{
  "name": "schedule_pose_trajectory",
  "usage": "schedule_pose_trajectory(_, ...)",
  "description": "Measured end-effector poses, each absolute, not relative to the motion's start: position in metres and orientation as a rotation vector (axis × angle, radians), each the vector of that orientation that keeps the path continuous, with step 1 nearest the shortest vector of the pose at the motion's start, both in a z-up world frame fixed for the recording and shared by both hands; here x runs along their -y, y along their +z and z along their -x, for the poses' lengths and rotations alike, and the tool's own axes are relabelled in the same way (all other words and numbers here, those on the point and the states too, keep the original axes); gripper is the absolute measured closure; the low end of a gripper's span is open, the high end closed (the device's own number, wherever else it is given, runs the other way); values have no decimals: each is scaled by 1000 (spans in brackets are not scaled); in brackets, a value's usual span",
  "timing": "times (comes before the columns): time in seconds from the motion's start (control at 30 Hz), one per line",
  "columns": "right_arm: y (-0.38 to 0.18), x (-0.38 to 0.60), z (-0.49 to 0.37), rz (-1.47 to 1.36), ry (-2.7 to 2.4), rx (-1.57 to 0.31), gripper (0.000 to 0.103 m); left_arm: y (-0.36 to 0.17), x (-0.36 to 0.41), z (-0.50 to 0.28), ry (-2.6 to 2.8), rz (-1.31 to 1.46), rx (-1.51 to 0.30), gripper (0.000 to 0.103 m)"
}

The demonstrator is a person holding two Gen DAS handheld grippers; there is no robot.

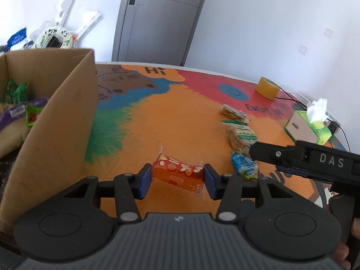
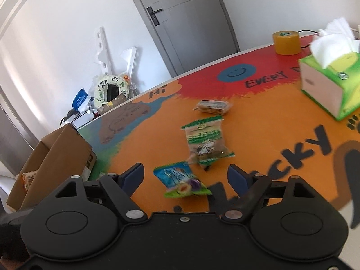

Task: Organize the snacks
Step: 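Grasp the red cracker packet with left tool while right tool grasps the blue packet, then carry both packets over the cardboard box and open both tools inside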

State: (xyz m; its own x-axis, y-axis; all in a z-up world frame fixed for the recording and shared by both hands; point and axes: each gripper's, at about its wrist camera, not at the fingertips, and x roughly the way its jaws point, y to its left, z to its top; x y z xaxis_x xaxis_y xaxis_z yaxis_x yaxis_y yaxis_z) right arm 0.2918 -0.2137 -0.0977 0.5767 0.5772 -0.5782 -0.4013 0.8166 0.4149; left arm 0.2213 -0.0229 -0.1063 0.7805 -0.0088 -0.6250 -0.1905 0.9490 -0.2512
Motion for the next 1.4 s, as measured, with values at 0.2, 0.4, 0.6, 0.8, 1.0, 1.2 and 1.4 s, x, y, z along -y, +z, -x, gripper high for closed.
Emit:
schedule_pose_trajectory(0.2, -109, 194, -294, -194, 611, -801, 30, -112, 19, -222, 107, 309, -680, 55)
schedule_pose_trajectory(0.4, -113, 199, -286, -154, 608, -798, 60, -114, 21, -219, 112, 301, -687, 55)
schedule_pose_trajectory(0.6, -114, 220, -278, -231, 602, -808, 73, -106, 26, -213, 108, 298, -673, 55)
schedule_pose_trajectory(0.8, -107, 232, -262, -269, 605, -782, 82, -94, 32, -200, 88, 293, -639, 55)
schedule_pose_trajectory(1.0, -88, 239, -246, -295, 618, -731, 82, -77, 34, -184, 82, 290, -593, 55)
schedule_pose_trajectory(1.2, -70, 234, -232, -289, 663, -677, 82, -62, 30, -167, 89, 287, -547, 55)
schedule_pose_trajectory(1.4, -59, 223, -225, -286, 689, -651, 82, -49, 18, -151, 103, 294, -509, 55)
